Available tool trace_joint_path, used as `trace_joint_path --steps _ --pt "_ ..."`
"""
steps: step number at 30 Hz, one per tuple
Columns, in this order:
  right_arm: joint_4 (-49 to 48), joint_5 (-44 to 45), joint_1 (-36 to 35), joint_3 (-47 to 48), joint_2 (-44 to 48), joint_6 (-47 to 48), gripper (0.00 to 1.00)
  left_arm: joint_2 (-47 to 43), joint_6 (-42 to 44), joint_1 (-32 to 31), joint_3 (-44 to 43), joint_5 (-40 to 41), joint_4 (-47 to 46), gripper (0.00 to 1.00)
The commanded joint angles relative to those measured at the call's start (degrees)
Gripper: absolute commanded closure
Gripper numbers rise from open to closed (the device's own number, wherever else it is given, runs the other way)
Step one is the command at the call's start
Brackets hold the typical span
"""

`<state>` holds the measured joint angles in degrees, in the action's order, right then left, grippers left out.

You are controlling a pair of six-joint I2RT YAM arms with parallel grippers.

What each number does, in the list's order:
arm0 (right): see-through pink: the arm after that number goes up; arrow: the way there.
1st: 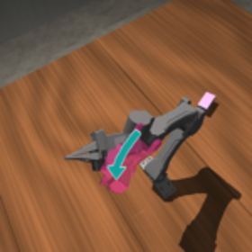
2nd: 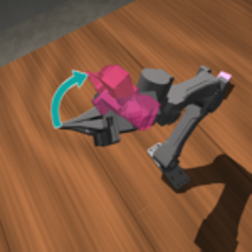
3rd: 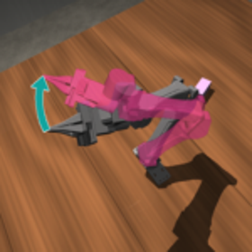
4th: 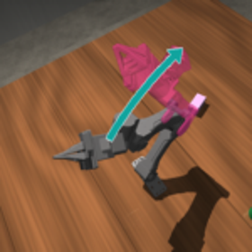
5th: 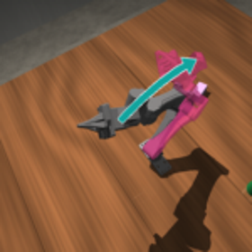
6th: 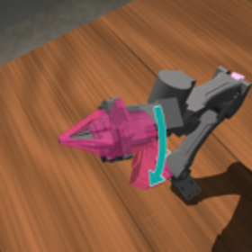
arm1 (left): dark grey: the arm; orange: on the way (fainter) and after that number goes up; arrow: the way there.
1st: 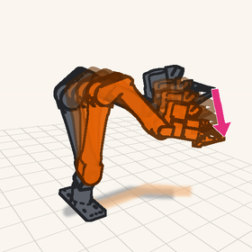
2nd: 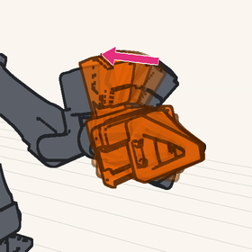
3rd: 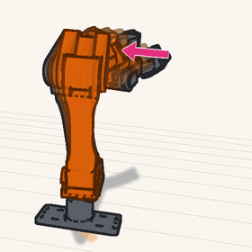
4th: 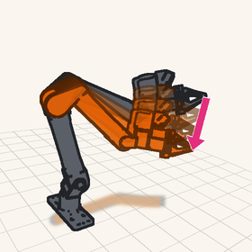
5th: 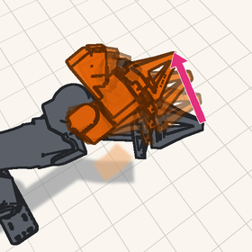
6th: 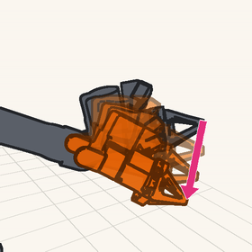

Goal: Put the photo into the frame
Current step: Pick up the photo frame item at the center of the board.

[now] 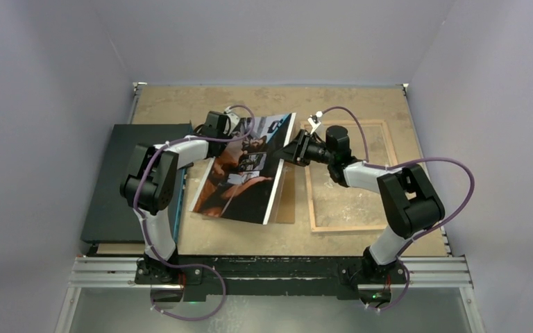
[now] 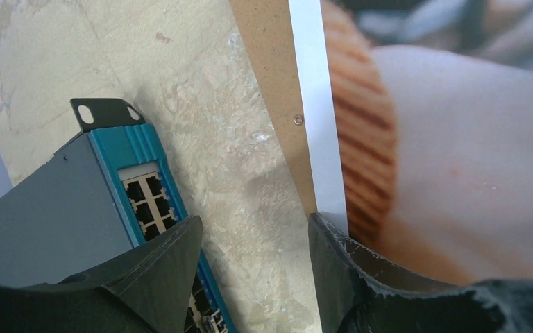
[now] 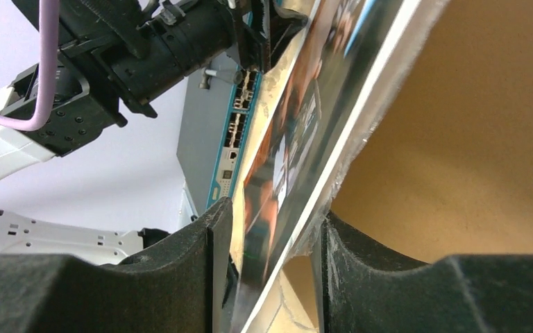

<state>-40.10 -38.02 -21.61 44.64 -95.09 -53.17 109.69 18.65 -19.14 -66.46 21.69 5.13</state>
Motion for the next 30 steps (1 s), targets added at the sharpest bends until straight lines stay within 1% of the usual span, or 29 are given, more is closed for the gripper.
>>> trace_joint_path --steps 1,10,15,17,20,26,30 --pt "-3.04 0.59 0.51 -0.30 -0.17 -1.00 0.55 -0.92 2.32 2.84 -0.69 1.00 3.53 0.44" --pt "-3.91 0.67 0.86 -0.87 -1.28 -1.51 0.61 -1.28 2.57 4.53 -0.17 -0.64 3.92 0.44" --pt "-6.92 0.34 0.84 -0.61 -3.79 -3.14 0.63 -1.67 1.83 4.55 0.68 -2.95 4.23 0.44" --pt "-8.06 0.23 0.86 -0.55 -4.93 -3.90 0.66 -1.51 1.73 4.51 0.98 -3.23 4.37 0.44" --pt "-8.17 -0.03 0.86 -0.65 -5.40 -4.34 0.74 -1.46 1.77 4.44 1.39 -3.24 4.22 0.44" --pt "-2.22 2.12 1.50 0.00 -2.22 -0.91 0.88 -1.67 1.93 4.47 1.57 -3.24 3.95 0.45" --pt "-0.34 1.95 2.29 0.66 -0.58 0.23 0.95 -1.67 1.83 4.47 1.43 -3.50 4.12 0.45"
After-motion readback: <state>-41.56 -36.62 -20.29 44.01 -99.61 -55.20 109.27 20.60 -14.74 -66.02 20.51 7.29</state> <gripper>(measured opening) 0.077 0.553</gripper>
